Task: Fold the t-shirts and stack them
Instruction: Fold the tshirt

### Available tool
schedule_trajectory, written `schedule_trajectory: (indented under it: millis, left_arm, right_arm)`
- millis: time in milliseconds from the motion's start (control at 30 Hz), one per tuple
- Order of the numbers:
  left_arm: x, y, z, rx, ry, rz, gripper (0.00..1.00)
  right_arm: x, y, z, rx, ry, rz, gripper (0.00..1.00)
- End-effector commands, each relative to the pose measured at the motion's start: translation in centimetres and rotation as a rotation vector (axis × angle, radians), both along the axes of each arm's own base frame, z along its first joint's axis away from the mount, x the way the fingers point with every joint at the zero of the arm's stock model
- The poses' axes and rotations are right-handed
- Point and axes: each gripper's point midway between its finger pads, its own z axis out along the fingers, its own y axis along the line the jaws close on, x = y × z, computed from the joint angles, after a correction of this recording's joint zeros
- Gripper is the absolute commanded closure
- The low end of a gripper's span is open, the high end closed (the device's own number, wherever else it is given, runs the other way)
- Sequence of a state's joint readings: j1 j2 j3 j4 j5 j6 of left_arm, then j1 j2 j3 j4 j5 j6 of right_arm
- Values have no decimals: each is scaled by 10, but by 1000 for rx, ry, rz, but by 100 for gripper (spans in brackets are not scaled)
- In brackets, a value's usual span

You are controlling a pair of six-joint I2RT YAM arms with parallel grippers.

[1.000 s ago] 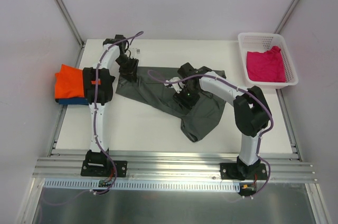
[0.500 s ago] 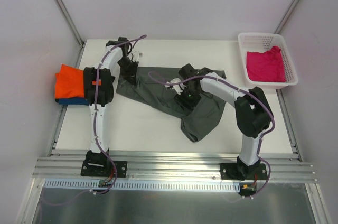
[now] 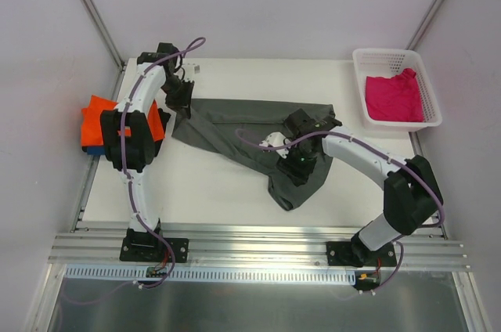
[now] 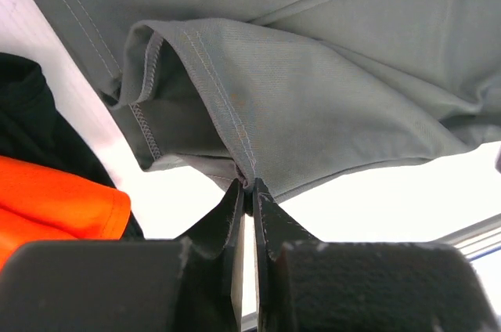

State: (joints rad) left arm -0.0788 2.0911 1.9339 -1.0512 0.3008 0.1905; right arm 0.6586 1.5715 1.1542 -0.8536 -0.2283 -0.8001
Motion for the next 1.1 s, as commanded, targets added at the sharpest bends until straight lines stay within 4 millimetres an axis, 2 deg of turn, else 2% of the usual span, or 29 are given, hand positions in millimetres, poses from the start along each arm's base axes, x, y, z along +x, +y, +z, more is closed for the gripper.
schedule_trajectory:
  millis: [0,233,467,533,700,833,933,1067]
  left_arm:
    - [-11,5,6,27,6,6,100]
    - [-26,7,2,36,39,-8,100]
    - [-47,15,1,63,71,-7,100]
    - [-50,15,2,65,74,-8,100]
    - [-48,15,3,65,72,-11,100]
    - [-48,13,3,53,78,-11,100]
    - [-47,12,2,50,81,-11,100]
    - [-46,11,3,45,79,-11,100]
  right_arm:
    - [-10,-6,9,16,-3,42,45]
    - [-21,-10,1,14,29,85,41]
    - [-24,12,-5,11,78,173,35]
    - [-30,11,-4,3,103,198,34]
    - [-54,5,-15,-20,111,317,31]
    - [-64,6,-16,-29,124,311,29]
    - [-70,6,-21,-36,134,326,27]
    - [-65,11,-24,-37,126,326,26]
